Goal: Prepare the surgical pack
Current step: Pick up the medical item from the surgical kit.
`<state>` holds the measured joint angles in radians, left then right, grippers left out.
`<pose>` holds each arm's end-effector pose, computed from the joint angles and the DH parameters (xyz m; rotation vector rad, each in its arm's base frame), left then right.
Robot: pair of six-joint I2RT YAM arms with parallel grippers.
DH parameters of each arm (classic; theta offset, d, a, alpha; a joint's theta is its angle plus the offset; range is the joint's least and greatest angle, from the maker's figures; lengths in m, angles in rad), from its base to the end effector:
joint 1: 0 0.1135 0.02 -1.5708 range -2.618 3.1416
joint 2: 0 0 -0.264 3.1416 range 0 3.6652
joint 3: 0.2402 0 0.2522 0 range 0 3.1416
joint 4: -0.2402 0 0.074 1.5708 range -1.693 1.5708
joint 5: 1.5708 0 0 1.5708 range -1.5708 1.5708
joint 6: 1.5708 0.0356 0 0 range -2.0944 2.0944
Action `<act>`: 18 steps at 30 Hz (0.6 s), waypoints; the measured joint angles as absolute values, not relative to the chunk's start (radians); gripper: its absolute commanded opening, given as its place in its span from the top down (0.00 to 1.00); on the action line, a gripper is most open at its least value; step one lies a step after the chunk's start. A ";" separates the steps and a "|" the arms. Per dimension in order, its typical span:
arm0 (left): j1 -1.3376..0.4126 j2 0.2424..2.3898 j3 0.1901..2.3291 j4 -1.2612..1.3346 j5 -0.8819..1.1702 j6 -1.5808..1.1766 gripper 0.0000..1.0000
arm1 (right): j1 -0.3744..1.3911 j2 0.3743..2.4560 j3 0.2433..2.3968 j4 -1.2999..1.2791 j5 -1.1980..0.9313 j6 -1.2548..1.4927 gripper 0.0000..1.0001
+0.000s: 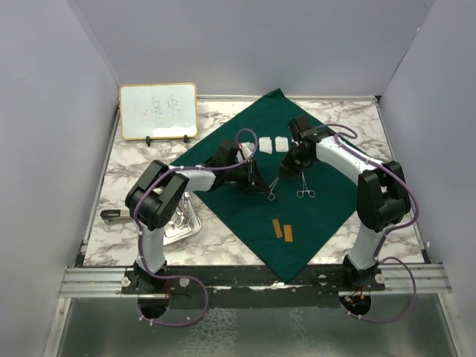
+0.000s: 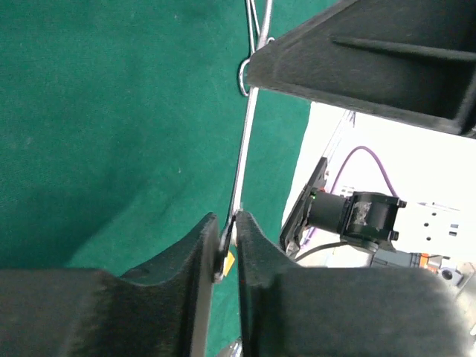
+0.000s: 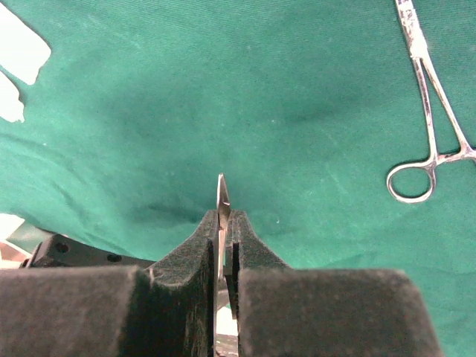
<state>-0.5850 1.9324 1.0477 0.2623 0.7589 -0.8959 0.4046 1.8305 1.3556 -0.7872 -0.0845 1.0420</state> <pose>0.3167 -0.2392 0.1507 0.1164 2.5043 -1.5734 0.3356 0.1470 0.2057 0.9028 2.7977 0.3959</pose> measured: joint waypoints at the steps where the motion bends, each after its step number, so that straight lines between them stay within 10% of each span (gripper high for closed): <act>1: -0.585 1.932 1.040 0.262 0.759 -0.897 0.95 | 0.405 1.824 1.353 -0.786 -0.085 1.042 0.99; 4: -0.585 1.932 1.037 0.279 0.780 -0.903 1.00 | 0.405 1.811 1.345 -0.779 -0.087 1.041 0.92; 9: -0.593 1.900 1.030 0.264 0.763 -0.881 1.00 | 0.405 1.784 1.323 -0.765 -0.082 1.015 0.37; 18: -0.593 1.645 0.967 0.099 0.572 -0.741 1.00 | 0.405 1.627 1.271 -0.685 -0.025 0.817 0.30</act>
